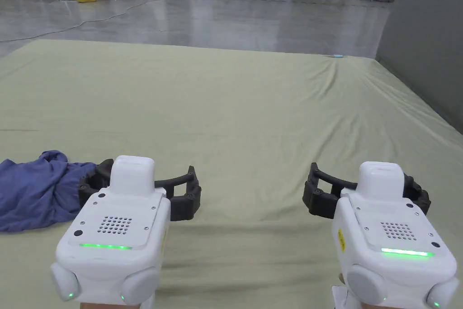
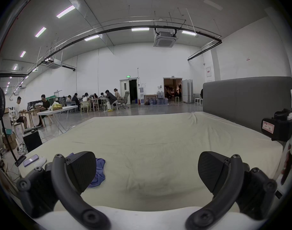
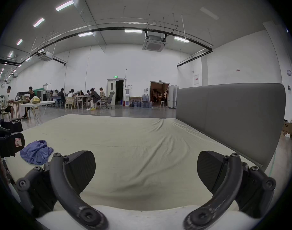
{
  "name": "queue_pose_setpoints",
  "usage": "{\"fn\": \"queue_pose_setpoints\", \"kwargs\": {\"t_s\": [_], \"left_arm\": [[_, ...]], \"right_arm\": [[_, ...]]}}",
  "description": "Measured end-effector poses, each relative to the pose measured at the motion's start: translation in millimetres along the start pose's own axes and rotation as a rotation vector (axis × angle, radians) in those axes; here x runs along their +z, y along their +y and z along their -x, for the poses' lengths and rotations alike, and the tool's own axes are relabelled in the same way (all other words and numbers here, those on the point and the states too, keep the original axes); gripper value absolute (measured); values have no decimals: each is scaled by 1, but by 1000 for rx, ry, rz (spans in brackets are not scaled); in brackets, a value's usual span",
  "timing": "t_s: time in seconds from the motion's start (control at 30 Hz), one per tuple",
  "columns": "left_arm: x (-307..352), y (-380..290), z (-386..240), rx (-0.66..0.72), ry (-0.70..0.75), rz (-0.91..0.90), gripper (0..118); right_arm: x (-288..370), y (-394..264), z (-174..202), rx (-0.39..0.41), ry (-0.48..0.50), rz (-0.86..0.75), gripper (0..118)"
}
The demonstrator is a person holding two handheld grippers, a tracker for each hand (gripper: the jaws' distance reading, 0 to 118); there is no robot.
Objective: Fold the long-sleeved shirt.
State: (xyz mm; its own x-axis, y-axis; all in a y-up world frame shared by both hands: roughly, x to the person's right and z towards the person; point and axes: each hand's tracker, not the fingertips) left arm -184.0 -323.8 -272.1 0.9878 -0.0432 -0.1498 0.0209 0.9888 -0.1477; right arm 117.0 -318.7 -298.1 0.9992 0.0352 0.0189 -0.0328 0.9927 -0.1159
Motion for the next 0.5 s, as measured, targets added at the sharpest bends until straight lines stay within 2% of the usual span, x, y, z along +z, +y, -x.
{"fn": "queue_pose_setpoints", "kwargs": {"t_s": [0.5], "left_arm": [[0,1,2,6,-1,5,118]], "right_arm": [[0,0,1,9,-1,-1,118]]}}
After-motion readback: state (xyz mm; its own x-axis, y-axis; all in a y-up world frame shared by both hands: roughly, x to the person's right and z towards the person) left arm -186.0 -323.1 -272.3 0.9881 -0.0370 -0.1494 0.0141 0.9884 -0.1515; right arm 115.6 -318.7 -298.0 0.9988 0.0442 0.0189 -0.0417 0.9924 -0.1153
